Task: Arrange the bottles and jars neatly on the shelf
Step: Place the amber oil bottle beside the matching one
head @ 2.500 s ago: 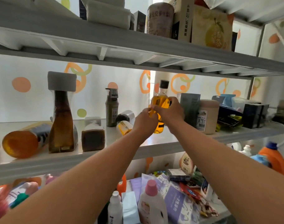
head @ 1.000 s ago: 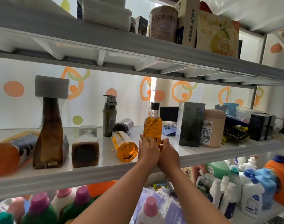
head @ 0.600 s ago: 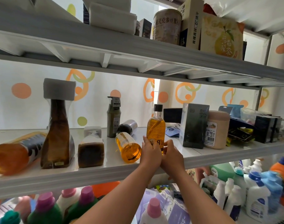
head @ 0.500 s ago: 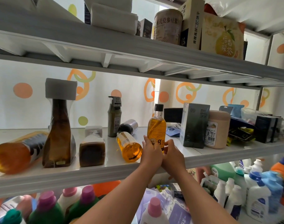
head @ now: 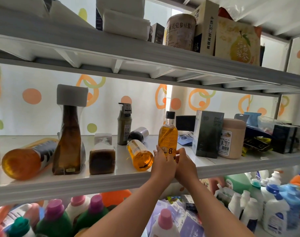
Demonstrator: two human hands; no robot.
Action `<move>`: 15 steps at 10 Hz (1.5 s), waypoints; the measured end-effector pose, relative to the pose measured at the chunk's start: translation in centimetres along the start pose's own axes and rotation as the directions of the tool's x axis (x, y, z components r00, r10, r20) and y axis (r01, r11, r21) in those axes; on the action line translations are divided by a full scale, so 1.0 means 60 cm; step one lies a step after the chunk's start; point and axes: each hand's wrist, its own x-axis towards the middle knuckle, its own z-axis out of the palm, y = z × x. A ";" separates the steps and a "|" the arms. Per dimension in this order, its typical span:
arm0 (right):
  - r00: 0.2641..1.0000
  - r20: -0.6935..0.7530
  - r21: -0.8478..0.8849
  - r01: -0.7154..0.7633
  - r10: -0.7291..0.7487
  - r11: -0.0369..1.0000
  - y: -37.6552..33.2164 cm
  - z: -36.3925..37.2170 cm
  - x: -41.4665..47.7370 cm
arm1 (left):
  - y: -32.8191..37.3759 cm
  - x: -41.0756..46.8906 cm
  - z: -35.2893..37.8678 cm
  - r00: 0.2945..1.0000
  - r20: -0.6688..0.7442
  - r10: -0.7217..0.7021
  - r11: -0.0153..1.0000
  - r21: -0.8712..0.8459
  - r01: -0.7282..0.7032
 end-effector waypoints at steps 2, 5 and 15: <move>0.999 0.033 0.047 -0.037 0.036 0.998 -0.013 -0.002 -0.004 | 0.003 -0.026 -0.031 0.997 0.006 0.081 0.996 0.044 -0.081; 0.997 -0.012 0.179 -0.069 0.072 0.981 -0.047 0.003 -0.037 | 0.008 -0.067 -0.095 0.985 -0.113 0.130 0.987 0.109 -0.118; 0.967 -0.206 -0.007 -0.151 0.147 0.988 0.072 -0.064 0.013 | 0.011 0.028 0.091 0.945 0.318 0.074 0.959 0.236 -0.155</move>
